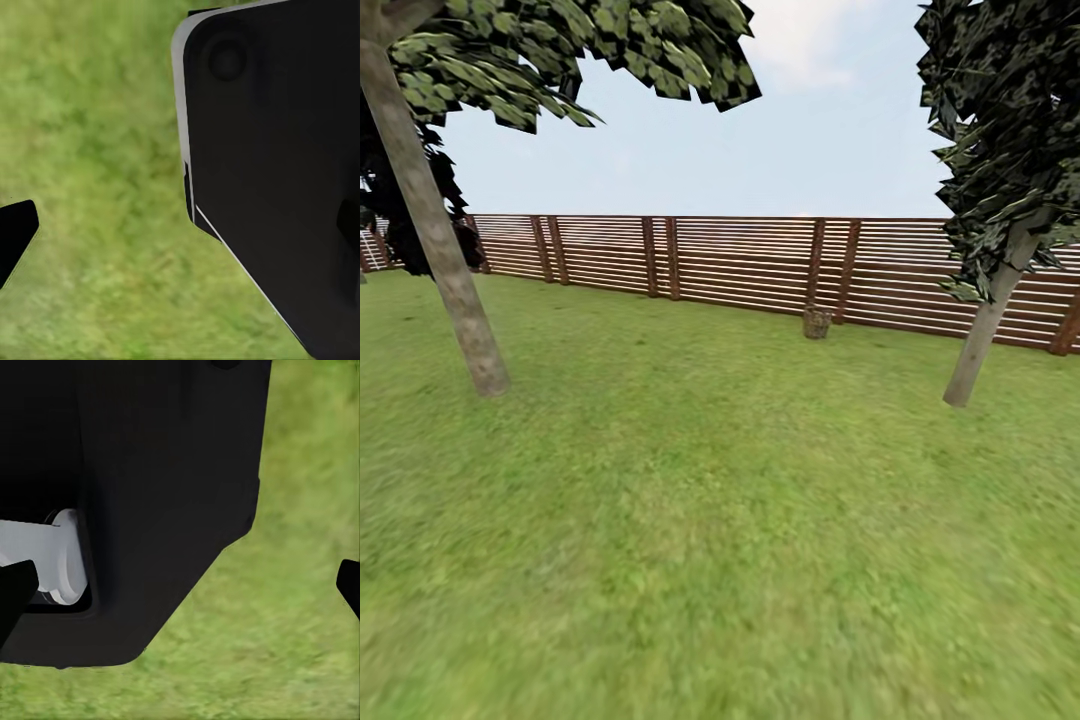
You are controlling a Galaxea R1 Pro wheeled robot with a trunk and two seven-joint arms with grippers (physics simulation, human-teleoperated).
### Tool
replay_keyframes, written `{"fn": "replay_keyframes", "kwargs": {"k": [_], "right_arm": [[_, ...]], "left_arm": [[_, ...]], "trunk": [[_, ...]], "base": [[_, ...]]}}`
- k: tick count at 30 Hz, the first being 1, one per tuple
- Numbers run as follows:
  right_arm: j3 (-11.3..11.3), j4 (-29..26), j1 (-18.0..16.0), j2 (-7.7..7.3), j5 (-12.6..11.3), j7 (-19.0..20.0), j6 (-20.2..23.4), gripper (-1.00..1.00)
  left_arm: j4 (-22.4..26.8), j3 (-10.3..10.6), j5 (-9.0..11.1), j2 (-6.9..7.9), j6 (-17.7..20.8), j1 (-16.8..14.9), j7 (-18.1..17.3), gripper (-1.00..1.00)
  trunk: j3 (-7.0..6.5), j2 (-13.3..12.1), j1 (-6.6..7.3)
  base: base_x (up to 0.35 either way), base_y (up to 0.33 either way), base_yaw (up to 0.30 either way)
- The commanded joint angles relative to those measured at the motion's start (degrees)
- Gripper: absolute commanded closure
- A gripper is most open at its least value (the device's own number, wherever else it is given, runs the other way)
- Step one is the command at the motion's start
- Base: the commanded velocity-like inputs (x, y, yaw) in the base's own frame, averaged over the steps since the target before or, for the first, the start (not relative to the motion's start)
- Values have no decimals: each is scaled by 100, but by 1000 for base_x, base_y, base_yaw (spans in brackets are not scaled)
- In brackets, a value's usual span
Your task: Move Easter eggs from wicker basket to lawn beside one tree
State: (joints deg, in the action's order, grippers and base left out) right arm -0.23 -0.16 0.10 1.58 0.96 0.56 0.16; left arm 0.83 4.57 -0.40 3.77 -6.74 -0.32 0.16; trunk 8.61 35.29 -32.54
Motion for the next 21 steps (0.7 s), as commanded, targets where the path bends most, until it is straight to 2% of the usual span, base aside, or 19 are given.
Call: {"fn": "replay_keyframes", "kwargs": {"k": [1,21], "right_arm": [[-3,-2,-1,0,10,6,2,-100],[-3,-2,-1,1,10,6,2,-100]], "left_arm": [[-4,43,-4,1,-20,-3,2,-100],[-5,44,-4,1,-20,-3,2,-100]], "trunk": [[7,6,-5],[7,6,-5]], "base": [[329,59,0],[329,60,0]]}}
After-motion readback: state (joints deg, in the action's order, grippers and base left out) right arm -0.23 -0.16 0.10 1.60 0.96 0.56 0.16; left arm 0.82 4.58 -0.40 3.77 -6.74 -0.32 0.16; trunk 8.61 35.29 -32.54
